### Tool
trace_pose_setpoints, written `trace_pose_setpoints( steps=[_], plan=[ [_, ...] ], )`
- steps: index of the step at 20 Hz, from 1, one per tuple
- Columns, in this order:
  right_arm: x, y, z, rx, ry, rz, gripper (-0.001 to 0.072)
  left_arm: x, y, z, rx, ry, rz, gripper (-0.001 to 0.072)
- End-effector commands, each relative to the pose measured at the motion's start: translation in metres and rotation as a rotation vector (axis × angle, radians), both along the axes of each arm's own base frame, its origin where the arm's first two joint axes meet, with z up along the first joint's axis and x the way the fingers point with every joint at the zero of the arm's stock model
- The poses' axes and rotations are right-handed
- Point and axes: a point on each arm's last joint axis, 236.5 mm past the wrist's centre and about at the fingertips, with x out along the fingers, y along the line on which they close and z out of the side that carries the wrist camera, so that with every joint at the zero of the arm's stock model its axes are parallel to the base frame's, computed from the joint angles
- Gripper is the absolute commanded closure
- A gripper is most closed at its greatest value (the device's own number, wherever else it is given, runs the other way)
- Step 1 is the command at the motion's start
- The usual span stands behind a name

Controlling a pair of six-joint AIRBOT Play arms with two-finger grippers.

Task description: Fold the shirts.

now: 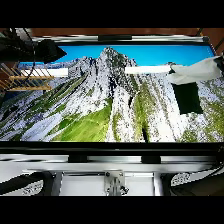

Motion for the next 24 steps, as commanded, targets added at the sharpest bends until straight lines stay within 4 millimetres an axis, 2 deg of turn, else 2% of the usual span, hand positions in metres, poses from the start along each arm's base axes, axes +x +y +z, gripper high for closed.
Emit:
trace_pose_setpoints(
  steps=[1,4,6,11,13,14,15,16,18,20,21,24],
  plan=[
    [-0.070,-0.006,-0.043,-0.038,0.355,-0.010,0.0665,0.000,0.000,0.000,0.010,-0.011,-0.008,0.0680],
    [-0.121,-0.009,-0.071,-0.041,0.597,-0.020,0.0665,0.000,0.000,0.001,0.016,-0.016,-0.013,0.0680],
    [-0.140,-0.001,-0.089,-0.007,0.689,0.004,0.0665,0.000,0.000,0.000,0.025,-0.025,-0.020,0.0680],
    [-0.169,0.024,-0.145,0.091,0.832,0.040,0.0664,0.000,0.000,0.000,0.029,-0.029,-0.024,0.0680],
    [-0.173,0.029,-0.159,0.117,0.850,0.037,0.0662,0.000,0.000,0.000,0.029,-0.029,-0.024,0.0680],
    [-0.171,0.028,-0.162,0.111,0.843,0.031,0.0570,0.000,0.000,0.000,0.029,-0.029,-0.024,0.0680],
    [-0.168,0.026,-0.161,0.100,0.825,0.031,0.0285,0.000,0.000,0.000,0.029,-0.029,-0.024,0.0680],
    [-0.165,0.027,-0.157,0.088,0.798,0.064,0.0125,0.000,0.000,0.000,0.029,-0.028,-0.024,0.0680],
    [-0.165,0.022,-0.144,0.043,0.774,0.073,0.0126,0.000,0.000,0.000,0.029,-0.029,-0.024,0.0680],
    [-0.169,0.004,-0.120,-0.022,0.759,0.024,0.0126,0.001,0.000,-0.001,0.031,-0.026,-0.024,0.0680],
    [-0.168,-0.005,-0.104,-0.059,0.735,-0.003,0.0126,0.001,0.000,-0.003,0.031,-0.022,-0.024,0.0680],
    [-0.169,-0.036,-0.036,-0.169,0.616,-0.115,0.0126,0.007,-0.001,-0.014,0.037,0.000,-0.028,0.0680]
  ],
)
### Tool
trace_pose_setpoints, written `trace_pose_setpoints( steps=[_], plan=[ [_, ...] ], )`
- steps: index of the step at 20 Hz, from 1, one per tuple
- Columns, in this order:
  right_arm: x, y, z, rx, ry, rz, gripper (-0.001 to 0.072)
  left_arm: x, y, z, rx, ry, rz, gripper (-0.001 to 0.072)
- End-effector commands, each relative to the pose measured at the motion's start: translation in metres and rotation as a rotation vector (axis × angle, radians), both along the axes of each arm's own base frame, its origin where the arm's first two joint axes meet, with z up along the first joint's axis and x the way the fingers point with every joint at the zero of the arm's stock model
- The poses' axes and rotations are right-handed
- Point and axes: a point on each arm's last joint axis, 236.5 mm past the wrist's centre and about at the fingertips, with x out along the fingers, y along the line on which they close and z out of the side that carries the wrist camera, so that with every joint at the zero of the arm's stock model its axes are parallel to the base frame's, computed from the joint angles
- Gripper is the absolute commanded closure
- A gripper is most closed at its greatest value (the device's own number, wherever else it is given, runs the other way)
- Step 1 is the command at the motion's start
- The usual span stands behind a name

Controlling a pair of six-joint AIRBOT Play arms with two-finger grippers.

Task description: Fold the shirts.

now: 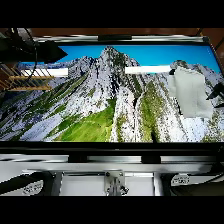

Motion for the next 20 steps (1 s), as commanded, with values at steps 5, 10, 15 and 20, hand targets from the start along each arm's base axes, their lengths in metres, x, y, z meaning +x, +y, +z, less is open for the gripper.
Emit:
trace_pose_setpoints(
  steps=[5,10,15,20],
  plan=[
    [0.067,0.004,0.174,-0.246,-0.568,0.147,0.0133,0.002,-0.004,-0.066,0.120,0.146,-0.081,0.0682],
    [0.125,0.180,0.152,-0.394,-0.513,0.653,0.0132,-0.014,0.050,-0.177,0.676,0.407,-0.001,0.0675],
    [0.083,0.276,0.032,-0.151,-0.094,0.863,0.0131,-0.034,0.048,-0.206,0.719,0.554,-0.004,0.0110],
    [0.067,0.274,0.011,-0.118,0.022,0.879,0.0131,-0.033,0.051,-0.206,0.719,0.555,0.002,0.0110]
  ],
)
